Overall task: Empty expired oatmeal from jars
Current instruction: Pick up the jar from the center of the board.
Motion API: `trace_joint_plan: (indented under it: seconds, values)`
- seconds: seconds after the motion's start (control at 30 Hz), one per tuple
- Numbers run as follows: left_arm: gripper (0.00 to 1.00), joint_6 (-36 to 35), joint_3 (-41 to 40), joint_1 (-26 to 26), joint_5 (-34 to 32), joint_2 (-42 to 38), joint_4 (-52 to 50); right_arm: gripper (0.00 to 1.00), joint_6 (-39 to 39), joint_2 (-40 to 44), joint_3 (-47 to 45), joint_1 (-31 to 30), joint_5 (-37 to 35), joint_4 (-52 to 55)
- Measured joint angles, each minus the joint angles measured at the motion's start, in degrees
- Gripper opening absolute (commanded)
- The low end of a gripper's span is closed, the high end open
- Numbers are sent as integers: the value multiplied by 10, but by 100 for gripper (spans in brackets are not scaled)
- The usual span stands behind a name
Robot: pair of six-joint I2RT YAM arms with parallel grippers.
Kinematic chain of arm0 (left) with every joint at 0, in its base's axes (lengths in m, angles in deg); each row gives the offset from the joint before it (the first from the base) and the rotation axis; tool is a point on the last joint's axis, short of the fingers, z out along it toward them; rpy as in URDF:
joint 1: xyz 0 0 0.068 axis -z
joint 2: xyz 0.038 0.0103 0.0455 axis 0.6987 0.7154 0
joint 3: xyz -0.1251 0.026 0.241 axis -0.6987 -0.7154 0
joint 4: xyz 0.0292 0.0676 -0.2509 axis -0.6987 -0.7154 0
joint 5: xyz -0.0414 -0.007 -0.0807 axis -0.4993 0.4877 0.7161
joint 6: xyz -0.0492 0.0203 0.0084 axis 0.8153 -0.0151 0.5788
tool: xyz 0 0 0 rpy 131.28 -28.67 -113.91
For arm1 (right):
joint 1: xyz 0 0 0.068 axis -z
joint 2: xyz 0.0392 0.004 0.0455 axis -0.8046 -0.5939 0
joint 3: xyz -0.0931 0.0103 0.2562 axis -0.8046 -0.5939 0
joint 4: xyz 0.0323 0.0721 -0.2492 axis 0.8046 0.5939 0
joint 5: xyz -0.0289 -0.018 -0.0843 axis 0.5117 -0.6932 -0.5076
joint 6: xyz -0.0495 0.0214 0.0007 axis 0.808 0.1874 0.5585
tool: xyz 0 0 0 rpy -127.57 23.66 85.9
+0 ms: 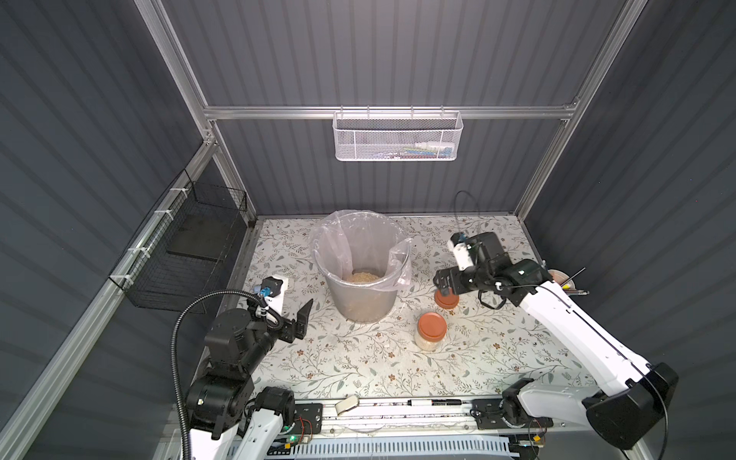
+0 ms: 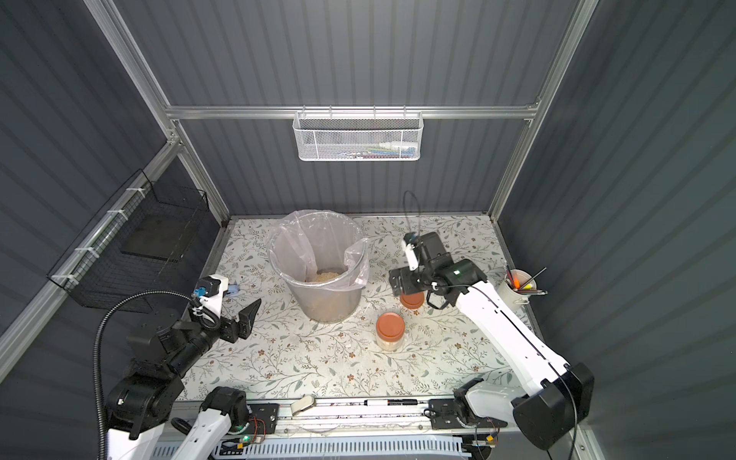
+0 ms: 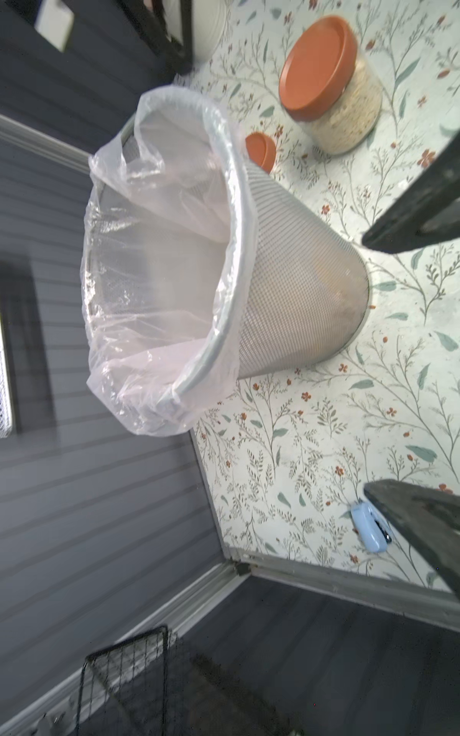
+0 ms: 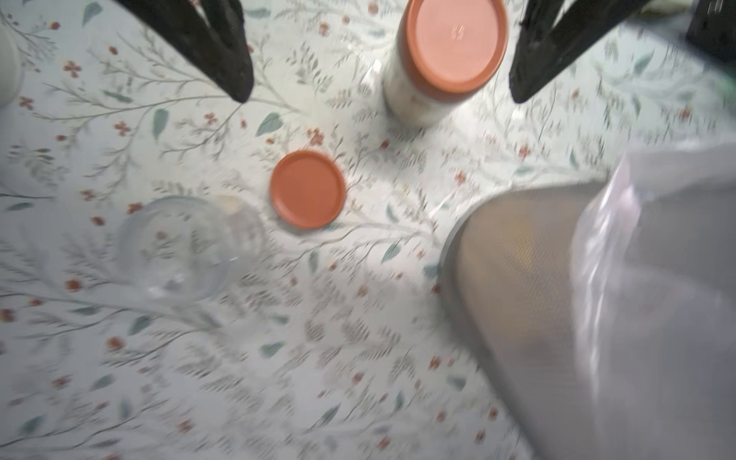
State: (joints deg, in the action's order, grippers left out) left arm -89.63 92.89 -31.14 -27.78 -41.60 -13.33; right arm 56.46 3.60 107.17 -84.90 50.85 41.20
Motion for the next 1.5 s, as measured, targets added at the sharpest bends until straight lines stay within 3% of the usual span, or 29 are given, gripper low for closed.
trace_joint_plan:
  seconds: [0.17, 0.33, 1.03, 1.1, 1.23, 1.3, 1.4, 1.5]
  values:
    - [89, 17, -36, 0, 36, -10, -19, 99, 6, -9, -10, -72, 24, 85]
    - [89, 24, -38, 0, 57, -11, -19, 99, 5, -24, -27, -117, 18, 103]
    - [89, 39, -46, 0, 85, 17, 9, 99, -16, -132, -142, -136, -41, -45]
    - [88, 39, -46, 0, 85, 21, 11, 90, -18, -130, -151, -136, -43, -53]
    - [88, 39, -46, 0, 85, 27, 12, 60, -28, -114, -160, -138, -50, -56]
    - [87, 39, -46, 0, 85, 28, 12, 52, -29, -107, -161, -137, -55, -51]
    - [87, 38, -46, 0, 85, 29, 12, 43, -30, -88, -161, -138, -56, -38]
    - [87, 38, -43, 0, 85, 31, 9, 42, -33, -67, -148, -137, -56, -9]
